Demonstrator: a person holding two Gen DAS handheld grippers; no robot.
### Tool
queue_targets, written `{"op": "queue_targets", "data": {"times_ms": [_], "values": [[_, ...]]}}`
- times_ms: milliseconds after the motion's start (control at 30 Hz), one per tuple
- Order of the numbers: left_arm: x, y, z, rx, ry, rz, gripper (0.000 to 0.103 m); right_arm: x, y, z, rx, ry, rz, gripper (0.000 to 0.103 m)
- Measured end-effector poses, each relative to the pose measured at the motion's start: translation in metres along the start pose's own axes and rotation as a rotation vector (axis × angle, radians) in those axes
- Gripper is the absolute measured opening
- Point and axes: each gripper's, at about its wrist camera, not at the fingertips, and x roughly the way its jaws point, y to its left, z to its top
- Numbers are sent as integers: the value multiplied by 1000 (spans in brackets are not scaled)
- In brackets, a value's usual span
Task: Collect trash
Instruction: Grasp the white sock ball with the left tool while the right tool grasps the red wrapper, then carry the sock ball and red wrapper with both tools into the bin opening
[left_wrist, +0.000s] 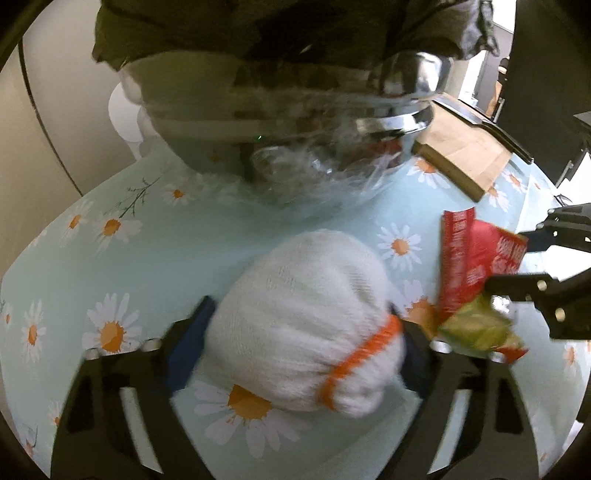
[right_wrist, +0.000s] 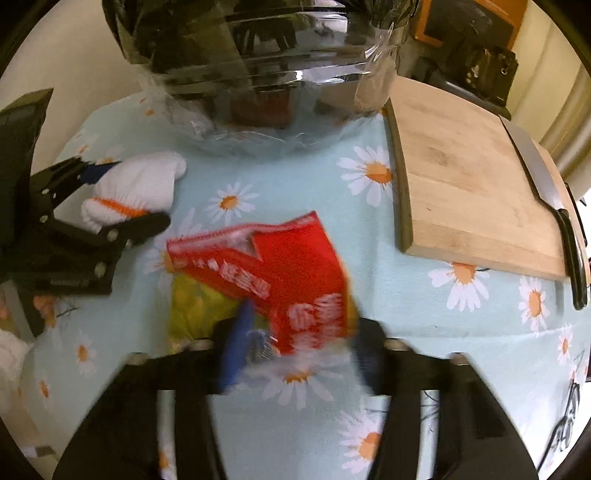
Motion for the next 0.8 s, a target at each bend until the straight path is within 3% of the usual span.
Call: {"op": "queue_targets", "data": {"times_ms": [133,233,800], "values": [[-1,0,5,-19,24,-6,59,-8,-8,-4,1,10,52,15],[-4,5,4,-80,22,-24,51,-19,-17,-3,21,7,113,9],[-31,-20,-6,-232,62,83,44,-77,-62,6,-45,-6,155,7]]}}
